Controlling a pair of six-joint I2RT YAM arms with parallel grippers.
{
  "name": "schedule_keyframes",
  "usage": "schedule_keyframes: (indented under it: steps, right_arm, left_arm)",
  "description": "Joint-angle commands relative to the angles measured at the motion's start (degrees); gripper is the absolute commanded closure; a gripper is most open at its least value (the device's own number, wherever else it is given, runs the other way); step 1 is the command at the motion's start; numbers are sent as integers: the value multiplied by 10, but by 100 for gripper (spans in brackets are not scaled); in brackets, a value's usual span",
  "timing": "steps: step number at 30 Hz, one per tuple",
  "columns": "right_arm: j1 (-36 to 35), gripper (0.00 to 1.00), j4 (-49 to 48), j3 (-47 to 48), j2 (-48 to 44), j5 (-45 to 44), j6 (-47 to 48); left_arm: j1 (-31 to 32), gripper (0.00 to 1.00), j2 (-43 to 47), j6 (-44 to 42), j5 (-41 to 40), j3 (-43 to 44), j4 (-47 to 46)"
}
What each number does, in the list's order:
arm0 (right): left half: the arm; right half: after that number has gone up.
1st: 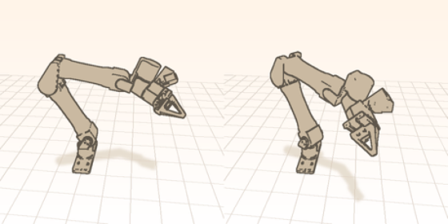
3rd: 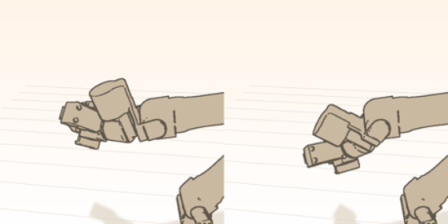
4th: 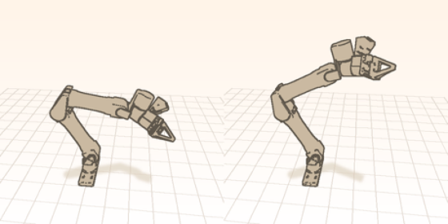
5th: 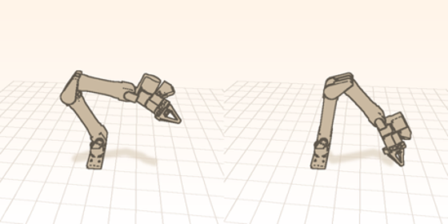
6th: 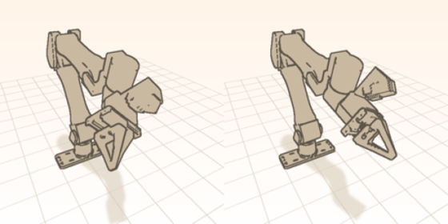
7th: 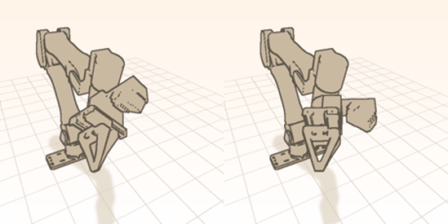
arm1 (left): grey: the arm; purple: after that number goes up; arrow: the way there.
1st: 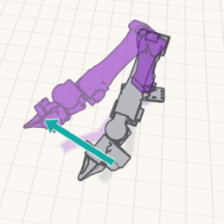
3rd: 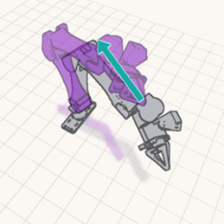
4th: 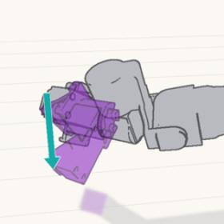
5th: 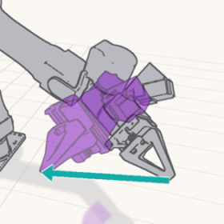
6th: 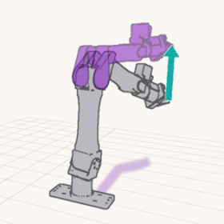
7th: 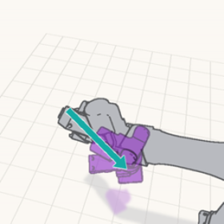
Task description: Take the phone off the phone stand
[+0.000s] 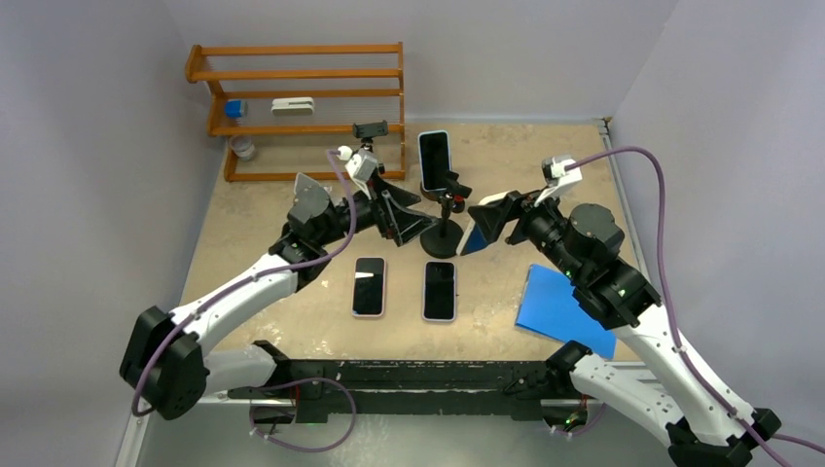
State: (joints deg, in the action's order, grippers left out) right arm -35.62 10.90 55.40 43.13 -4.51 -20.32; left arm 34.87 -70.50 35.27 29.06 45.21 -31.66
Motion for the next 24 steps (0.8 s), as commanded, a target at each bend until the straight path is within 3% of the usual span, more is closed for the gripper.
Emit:
schedule_keyframes:
  steps: [1,6,14,18,24]
  right_arm:
    - [0,100,-58,52,13,36,-14]
    - [-1,100,-62,76,44,44,-47]
    - [-30,100,-61,99,81,12,-92]
    - [-66,100,-55,118,109,-38,-120]
    - [-104,100,-52,145,155,-95,-157]
  left_arm:
    - [-3,9,54,-61,68,21,38]
    - [-2,2,99,-103,122,15,63]
    - [1,1,108,-119,147,-2,54]
    - [17,3,85,-137,104,26,96]
    - [94,13,60,-221,-12,80,181]
